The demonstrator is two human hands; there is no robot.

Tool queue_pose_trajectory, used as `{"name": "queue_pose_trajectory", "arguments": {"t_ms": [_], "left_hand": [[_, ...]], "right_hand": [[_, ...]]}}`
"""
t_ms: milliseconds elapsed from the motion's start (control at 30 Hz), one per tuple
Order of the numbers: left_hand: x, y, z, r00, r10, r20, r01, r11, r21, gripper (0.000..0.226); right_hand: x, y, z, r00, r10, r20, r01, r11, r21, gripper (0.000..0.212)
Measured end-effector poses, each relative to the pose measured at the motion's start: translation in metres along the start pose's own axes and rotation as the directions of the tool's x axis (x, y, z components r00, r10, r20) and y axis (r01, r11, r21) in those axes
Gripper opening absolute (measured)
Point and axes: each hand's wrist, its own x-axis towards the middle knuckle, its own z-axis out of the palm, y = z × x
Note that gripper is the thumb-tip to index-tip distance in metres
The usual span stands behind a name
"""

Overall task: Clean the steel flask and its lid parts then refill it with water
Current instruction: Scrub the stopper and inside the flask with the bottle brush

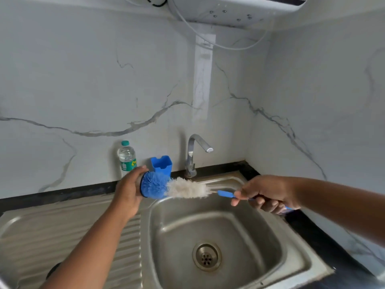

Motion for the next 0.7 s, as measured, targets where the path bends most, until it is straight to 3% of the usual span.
{"name": "queue_pose_trajectory", "arguments": {"t_ms": [67, 133, 167, 233, 300, 333, 400, 433, 467, 500, 533, 567, 600, 633, 700], "left_hand": [[0.003, 0.011, -0.001, 0.999, 0.026, -0.021, -0.023, 0.99, 0.138, 0.029], [0.003, 0.014, 0.003, 0.996, -0.06, -0.066, 0.075, 0.962, 0.261, 0.049], [0.003, 0.012, 0.007, 0.988, -0.128, -0.089, 0.146, 0.957, 0.251, 0.054], [0.001, 0.005, 0.013, 0.957, -0.256, -0.135, 0.271, 0.957, 0.107, 0.05], [-0.004, -0.003, 0.022, 0.933, -0.33, -0.146, 0.327, 0.944, -0.049, 0.037], [-0.007, -0.007, 0.027, 0.921, -0.358, -0.154, 0.349, 0.933, -0.085, 0.032], [-0.014, -0.016, 0.037, 0.904, -0.39, -0.173, 0.378, 0.921, -0.099, 0.026], [-0.017, -0.019, 0.043, 0.91, -0.373, -0.184, 0.363, 0.928, -0.087, 0.025], [-0.017, -0.022, 0.048, 0.924, -0.33, -0.194, 0.321, 0.944, -0.075, 0.024], [-0.017, -0.024, 0.052, 0.942, -0.269, -0.199, 0.26, 0.963, -0.069, 0.026], [-0.015, -0.025, 0.053, 0.957, -0.196, -0.215, 0.187, 0.981, -0.06, 0.03], [-0.014, -0.025, 0.054, 0.963, -0.117, -0.242, 0.112, 0.993, -0.036, 0.036], [-0.016, -0.023, 0.054, 0.965, -0.046, -0.257, 0.048, 0.999, 0.002, 0.04], [-0.018, -0.021, 0.054, 0.967, 0.003, -0.257, 0.008, 0.999, 0.041, 0.042], [-0.023, -0.024, 0.05, 0.97, 0.003, -0.242, 0.016, 0.997, 0.076, 0.044]], "right_hand": [[-0.001, -0.003, -0.003, 0.999, -0.041, 0.023, 0.042, 0.997, -0.057, 0.021], [0.0, -0.003, -0.002, 0.971, -0.208, -0.116, 0.162, 0.934, -0.319, 0.015], [0.003, 0.002, -0.004, 0.927, -0.31, -0.209, 0.174, 0.852, -0.495, 0.019], [0.009, 0.016, -0.008, 0.745, -0.6, -0.293, 0.107, 0.54, -0.835, 0.027], [0.017, 0.035, -0.014, 0.517, -0.845, -0.137, 0.107, 0.223, -0.969, 0.018], [0.022, 0.044, -0.018, 0.431, -0.901, -0.05, 0.115, 0.11, -0.987, 0.021], [0.032, 0.06, -0.032, 0.348, -0.937, 0.024, 0.132, 0.024, -0.991, 0.03], [0.034, 0.063, -0.035, 0.358, -0.933, 0.026, 0.143, 0.028, -0.989, 0.032], [0.034, 0.062, -0.034, 0.412, -0.911, -0.023, 0.16, 0.098, -0.982, 0.032], [0.034, 0.059, -0.031, 0.534, -0.833, -0.143, 0.182, 0.279, -0.943, 0.03], [0.031, 0.056, -0.028, 0.725, -0.648, -0.234, 0.234, 0.551, -0.801, 0.025], [0.031, 0.057, -0.027, 0.9, -0.388, -0.201, 0.253, 0.839, -0.482, 0.021], [0.034, 0.059, -0.031, 0.99, -0.141, -0.022, 0.137, 0.982, -0.127, 0.018], [0.035, 0.059, -0.036, 0.985, -0.033, 0.167, 0.019, 0.996, 0.085, 0.018], [0.036, 0.059, -0.047, 0.954, -0.019, 0.299, -0.039, 0.982, 0.186, 0.023]]}}
